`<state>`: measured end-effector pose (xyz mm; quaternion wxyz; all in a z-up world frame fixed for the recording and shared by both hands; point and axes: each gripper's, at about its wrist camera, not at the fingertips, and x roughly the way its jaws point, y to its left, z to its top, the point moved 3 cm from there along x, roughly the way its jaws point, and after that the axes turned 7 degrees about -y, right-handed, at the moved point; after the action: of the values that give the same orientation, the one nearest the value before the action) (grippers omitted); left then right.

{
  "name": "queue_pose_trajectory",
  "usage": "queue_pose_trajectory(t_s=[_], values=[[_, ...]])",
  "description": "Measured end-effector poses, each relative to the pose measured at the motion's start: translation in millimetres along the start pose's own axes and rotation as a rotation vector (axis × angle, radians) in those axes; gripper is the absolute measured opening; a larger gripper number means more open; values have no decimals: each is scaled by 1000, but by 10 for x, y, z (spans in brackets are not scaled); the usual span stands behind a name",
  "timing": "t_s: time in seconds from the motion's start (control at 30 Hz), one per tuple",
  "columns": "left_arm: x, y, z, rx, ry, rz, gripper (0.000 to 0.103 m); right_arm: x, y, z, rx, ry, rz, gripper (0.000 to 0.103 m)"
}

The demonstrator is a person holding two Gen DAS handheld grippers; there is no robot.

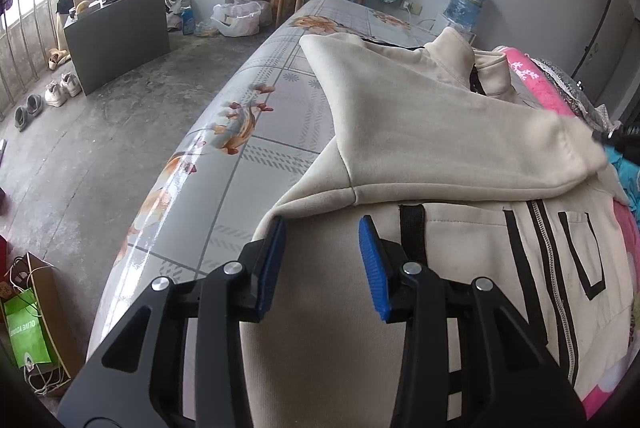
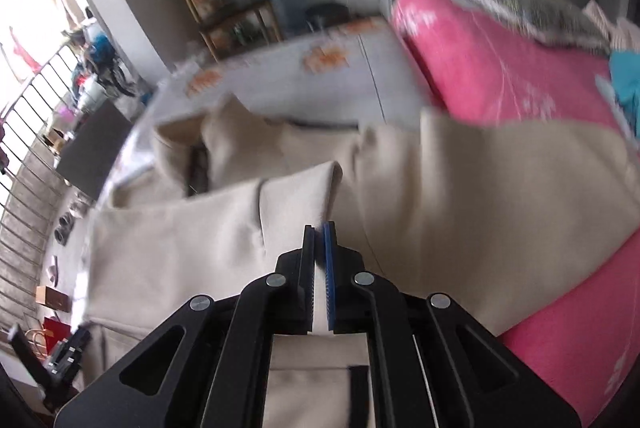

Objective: Fold large clothes

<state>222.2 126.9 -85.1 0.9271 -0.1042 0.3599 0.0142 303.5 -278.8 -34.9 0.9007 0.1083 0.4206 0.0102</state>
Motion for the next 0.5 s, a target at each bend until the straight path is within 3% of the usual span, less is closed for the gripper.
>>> queue_pose_trajectory(t_s=[0.23, 0.4, 0.5], values=[[6, 4, 13, 3, 1, 9, 36, -36, -131, 98, 3, -47, 35, 5], [6, 20, 13, -7, -1, 14, 34, 227, -442, -40, 38, 63, -15, 5], [7, 21, 13, -6, -1, 17, 33, 169, -559, -83, 84, 55, 2, 6]])
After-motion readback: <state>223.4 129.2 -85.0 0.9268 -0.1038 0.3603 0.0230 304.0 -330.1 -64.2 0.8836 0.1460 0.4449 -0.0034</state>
